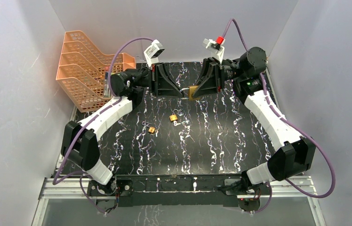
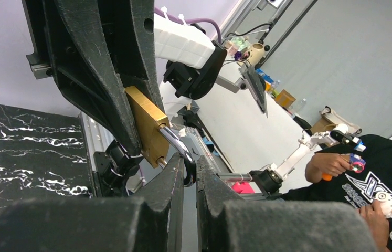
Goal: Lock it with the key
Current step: Lock the lock.
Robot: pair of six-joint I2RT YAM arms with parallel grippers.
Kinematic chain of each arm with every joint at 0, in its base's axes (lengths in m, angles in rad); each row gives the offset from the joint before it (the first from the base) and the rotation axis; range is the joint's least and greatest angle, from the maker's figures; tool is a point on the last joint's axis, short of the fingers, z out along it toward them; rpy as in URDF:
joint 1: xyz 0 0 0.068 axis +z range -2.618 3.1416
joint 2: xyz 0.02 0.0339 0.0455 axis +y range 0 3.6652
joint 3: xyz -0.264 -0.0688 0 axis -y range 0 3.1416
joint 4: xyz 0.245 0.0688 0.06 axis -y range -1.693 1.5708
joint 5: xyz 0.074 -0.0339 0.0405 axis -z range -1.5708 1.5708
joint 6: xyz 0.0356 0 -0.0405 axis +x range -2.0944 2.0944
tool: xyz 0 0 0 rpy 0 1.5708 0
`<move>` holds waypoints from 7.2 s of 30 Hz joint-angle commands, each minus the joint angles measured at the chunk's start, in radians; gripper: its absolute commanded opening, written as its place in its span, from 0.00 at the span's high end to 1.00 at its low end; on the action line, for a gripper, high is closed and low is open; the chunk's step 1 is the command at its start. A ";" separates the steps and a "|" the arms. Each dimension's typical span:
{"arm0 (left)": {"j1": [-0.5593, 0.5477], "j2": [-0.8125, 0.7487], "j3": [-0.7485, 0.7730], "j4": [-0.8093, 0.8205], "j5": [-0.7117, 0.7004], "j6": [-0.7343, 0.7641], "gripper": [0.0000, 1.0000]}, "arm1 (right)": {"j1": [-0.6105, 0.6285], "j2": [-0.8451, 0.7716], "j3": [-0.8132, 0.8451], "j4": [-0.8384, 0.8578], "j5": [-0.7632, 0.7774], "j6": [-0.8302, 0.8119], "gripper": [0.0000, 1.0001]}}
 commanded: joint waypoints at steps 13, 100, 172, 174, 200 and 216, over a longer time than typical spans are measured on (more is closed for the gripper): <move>-0.090 0.152 -0.012 0.372 -0.096 0.110 1.00 | 0.179 -0.022 0.023 0.097 0.163 -0.011 1.00; 0.152 0.006 -0.098 0.165 -0.143 0.230 1.00 | -0.084 -0.246 0.012 -0.687 0.396 -0.540 0.26; 0.169 -0.042 -0.077 0.006 -0.189 0.313 1.00 | 0.107 -0.278 0.007 -1.080 0.778 -0.813 0.45; 0.170 -0.041 -0.076 0.001 -0.190 0.309 1.00 | 0.107 -0.307 0.012 -1.073 0.812 -0.820 0.29; 0.177 -0.057 -0.103 -0.034 -0.183 0.339 1.00 | 0.106 -0.199 0.054 -0.963 0.845 -0.835 0.48; 0.178 -0.064 -0.113 -0.034 -0.193 0.338 1.00 | 0.107 -0.193 0.029 -0.914 0.798 -0.804 0.84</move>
